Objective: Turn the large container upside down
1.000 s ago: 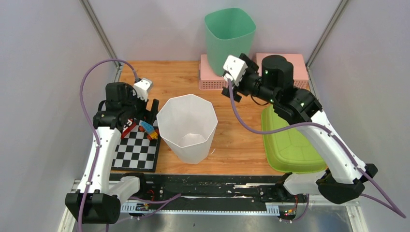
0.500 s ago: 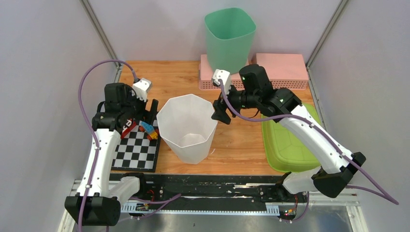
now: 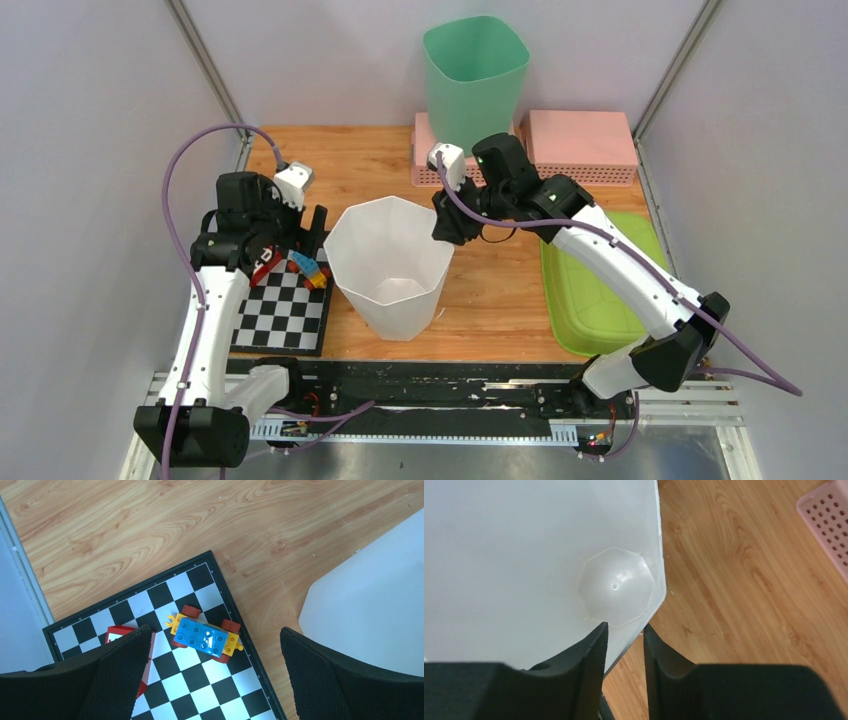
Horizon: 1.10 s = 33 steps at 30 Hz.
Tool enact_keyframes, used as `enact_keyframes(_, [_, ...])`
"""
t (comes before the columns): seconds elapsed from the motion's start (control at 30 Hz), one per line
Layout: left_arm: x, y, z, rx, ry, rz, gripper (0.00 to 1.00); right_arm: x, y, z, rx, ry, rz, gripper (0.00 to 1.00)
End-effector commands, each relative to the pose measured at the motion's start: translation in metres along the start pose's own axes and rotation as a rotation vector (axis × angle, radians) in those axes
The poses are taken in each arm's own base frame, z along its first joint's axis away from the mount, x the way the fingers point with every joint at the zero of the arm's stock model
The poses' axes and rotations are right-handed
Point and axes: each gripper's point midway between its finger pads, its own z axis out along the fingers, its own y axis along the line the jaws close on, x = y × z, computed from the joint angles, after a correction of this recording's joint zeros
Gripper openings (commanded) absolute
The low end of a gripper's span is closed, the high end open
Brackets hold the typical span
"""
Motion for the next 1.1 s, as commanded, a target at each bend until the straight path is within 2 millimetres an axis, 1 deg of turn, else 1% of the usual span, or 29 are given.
enact_keyframes(0.0, [0.002, -0.001, 0.0, -0.006, -0.005, 0.002, 1.0, 0.004, -0.019, -0.002, 0.065, 0.0, 0.068, 0.29])
enact_keyframes(0.07, [0.002, -0.001, 0.0, -0.005, -0.005, 0.001, 1.0, 0.011, -0.027, -0.003, 0.082, 0.008, 0.086, 0.26])
enact_keyframes(0.17, [0.001, -0.001, 0.0, -0.004, -0.006, 0.0, 1.0, 0.022, -0.041, -0.004, 0.11, 0.024, 0.122, 0.18])
enact_keyframes(0.33, [0.001, -0.001, 0.0, -0.004, -0.008, -0.002, 1.0, 0.04, -0.073, -0.011, 0.165, 0.041, 0.214, 0.07])
enact_keyframes(0.43, [0.001, -0.002, 0.0, -0.004, -0.009, -0.001, 1.0, 0.051, -0.091, -0.014, 0.198, 0.051, 0.272, 0.03])
enact_keyframes(0.53, [0.001, -0.001, -0.001, -0.006, -0.009, 0.002, 1.0, 0.064, -0.108, -0.016, 0.231, 0.059, 0.32, 0.03])
enact_keyframes(0.7, [0.003, -0.002, 0.0, -0.003, -0.005, 0.003, 1.0, 0.09, -0.134, -0.015, 0.28, 0.067, 0.43, 0.03])
enact_keyframes(0.9, [0.006, -0.002, 0.002, 0.0, 0.0, 0.001, 1.0, 0.127, -0.164, -0.008, 0.283, 0.056, 0.566, 0.03])
enact_keyframes(1.07, [0.008, -0.002, 0.003, -0.002, 0.0, 0.003, 1.0, 0.156, -0.183, 0.003, 0.298, 0.015, 0.664, 0.03])
